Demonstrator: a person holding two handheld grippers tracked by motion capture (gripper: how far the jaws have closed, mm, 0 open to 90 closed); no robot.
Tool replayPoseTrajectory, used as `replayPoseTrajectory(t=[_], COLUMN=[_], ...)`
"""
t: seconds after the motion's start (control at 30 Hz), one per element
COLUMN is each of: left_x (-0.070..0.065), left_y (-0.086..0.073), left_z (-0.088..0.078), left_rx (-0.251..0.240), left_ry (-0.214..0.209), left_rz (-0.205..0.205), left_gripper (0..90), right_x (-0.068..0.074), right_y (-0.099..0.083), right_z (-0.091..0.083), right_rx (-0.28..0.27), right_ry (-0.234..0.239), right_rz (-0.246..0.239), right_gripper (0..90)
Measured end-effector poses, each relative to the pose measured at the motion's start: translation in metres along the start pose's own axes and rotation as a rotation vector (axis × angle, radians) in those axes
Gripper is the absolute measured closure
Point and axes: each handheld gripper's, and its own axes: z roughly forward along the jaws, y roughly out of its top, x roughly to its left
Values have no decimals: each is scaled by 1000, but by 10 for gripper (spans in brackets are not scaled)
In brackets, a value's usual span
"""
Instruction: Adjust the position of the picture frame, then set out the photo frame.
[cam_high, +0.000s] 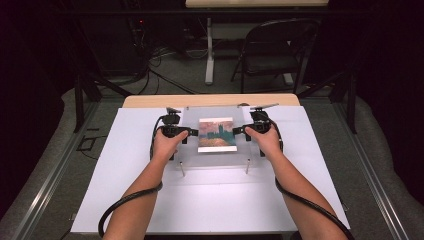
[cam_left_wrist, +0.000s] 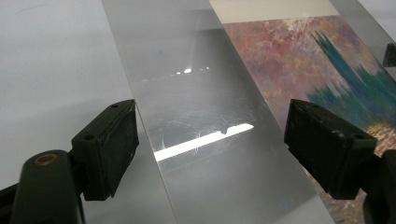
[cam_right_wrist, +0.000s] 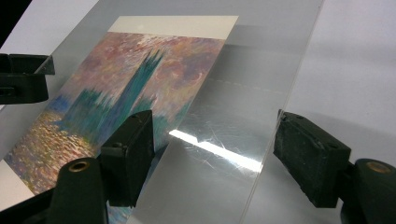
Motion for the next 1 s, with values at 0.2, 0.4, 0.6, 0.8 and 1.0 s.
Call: replayPoseTrajectory(t=[0.2, 0.4, 0.6, 0.8, 1.0], left_x=[0, 2, 5, 5, 7], left_y=[1, 1, 2, 1, 0], left_z=[1, 1, 0, -1, -2], left_rx=[3, 7, 3, -11, -19], left_ry=[-9, -21, -28, -30, -36], left_rz=[-12, -14, -22, -43, -48], left_gripper=[195, 197, 229, 257, 281], right_x=[0, 0, -1, 0, 1], right_y=[0, -1, -1, 0, 1], right_z=[0, 1, 2, 2, 1], right_rx=[-5, -10, -9, -8, -1], right_ry=[-2, 4, 17, 10, -5], right_rz=[-1, 4, 19, 10, 3], right_gripper=[283, 281, 281, 282, 282])
